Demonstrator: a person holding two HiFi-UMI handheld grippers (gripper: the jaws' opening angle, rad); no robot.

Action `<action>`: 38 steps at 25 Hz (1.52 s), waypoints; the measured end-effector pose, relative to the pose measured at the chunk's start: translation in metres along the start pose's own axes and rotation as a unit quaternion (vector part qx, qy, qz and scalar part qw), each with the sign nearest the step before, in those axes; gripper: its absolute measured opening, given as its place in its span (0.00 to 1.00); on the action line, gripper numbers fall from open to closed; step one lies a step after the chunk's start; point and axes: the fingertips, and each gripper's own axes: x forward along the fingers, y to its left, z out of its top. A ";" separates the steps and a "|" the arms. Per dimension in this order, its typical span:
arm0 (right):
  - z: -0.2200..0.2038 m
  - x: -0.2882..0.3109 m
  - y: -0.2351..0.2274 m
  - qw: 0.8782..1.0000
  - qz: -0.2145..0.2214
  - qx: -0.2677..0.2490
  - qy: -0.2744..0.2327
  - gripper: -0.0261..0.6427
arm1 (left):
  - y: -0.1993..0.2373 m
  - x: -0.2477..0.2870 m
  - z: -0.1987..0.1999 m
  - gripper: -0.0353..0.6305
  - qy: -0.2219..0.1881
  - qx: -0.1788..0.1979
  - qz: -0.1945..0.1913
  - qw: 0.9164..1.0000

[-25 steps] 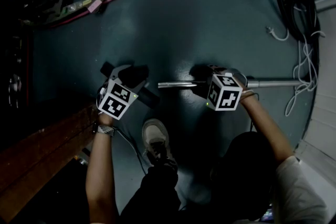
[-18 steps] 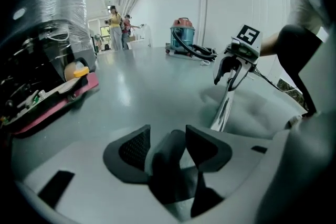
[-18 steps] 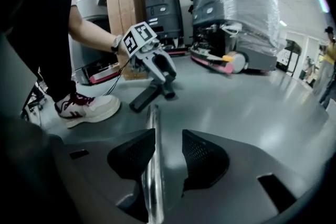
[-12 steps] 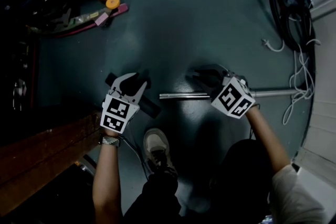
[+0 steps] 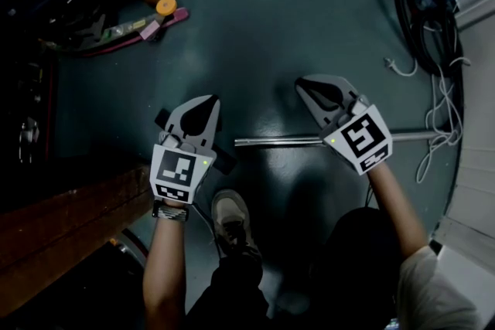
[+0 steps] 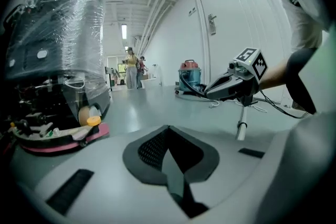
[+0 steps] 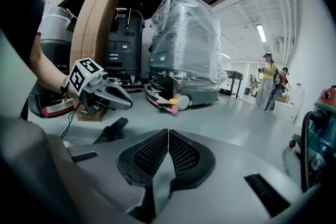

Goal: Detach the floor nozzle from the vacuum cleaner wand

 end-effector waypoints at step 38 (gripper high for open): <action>0.053 -0.017 -0.001 0.998 0.013 0.014 -0.052 0.08 | -0.014 -0.019 0.082 0.06 -0.066 0.023 0.001 0.998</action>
